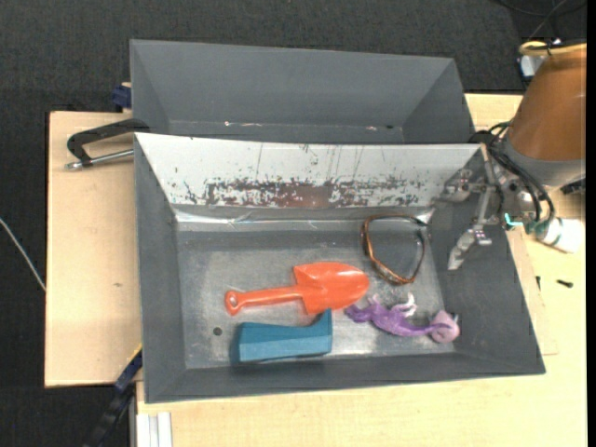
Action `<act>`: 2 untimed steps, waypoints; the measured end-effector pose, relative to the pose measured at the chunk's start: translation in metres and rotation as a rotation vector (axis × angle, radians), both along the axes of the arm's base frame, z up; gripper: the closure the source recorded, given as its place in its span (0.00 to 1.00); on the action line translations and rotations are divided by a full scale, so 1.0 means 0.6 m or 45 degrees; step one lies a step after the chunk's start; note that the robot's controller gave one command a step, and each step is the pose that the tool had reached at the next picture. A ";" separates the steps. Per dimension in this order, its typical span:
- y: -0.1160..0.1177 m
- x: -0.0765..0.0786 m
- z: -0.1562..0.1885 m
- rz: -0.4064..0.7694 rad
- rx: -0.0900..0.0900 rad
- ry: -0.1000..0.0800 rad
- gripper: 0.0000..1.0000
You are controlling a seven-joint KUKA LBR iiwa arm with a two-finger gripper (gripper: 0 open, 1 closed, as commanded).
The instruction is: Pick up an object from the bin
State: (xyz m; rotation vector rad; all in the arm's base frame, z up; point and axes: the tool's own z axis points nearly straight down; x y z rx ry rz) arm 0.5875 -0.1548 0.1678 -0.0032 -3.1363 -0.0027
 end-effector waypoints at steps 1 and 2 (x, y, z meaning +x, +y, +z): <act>0.001 0.003 0.008 0.002 -0.002 -0.010 0.00; 0.067 -0.023 -0.029 0.080 -0.004 -0.013 0.00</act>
Offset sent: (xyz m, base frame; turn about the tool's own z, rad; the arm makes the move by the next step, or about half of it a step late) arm -0.0564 0.1506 -0.0793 -0.2349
